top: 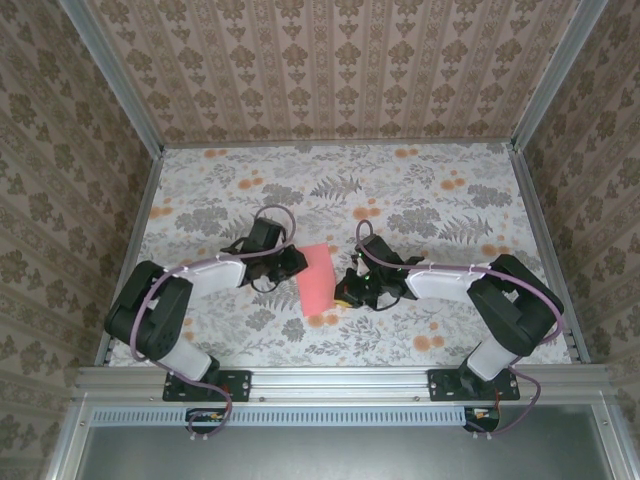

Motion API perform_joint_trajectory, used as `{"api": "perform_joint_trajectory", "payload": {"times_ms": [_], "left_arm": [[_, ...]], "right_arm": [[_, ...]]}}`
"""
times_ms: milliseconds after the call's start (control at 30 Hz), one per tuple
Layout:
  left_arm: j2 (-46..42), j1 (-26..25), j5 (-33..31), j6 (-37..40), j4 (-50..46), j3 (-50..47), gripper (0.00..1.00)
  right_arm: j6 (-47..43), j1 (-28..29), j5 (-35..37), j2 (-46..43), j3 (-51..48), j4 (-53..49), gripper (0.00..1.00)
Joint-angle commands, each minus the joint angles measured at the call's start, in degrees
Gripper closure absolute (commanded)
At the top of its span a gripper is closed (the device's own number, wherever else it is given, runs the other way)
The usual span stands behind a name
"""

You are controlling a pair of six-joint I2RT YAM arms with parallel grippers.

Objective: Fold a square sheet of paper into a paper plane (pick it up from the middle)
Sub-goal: Third fold the triangle at the center of the table.

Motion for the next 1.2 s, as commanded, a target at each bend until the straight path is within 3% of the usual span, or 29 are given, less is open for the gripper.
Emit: {"api": "perform_joint_trajectory", "payload": {"times_ms": [0, 333, 733, 1167], "left_arm": [[-0.49, 1.99, -0.26, 5.27, -3.0, 1.93, 0.84], [7.58, 2.29, 5.33, 7.82, -0.76, 4.46, 0.87], [12.57, 0.58, 5.15, 8.16, -1.79, 4.48, 0.9], [13.04, 0.37, 4.42, 8.36, -2.89, 4.91, 0.9]], "right_arm": [[0.29, 0.0, 2.05, 1.14, 1.26, -5.35, 0.98], [-0.3, 0.1, 1.62, 1.79, 3.49, -6.55, 0.98], [-0.51, 0.39, -1.09, 4.21, 8.05, -2.28, 0.98], [-0.84, 0.95, -1.14, 13.17, 14.22, 4.82, 0.98]]}}
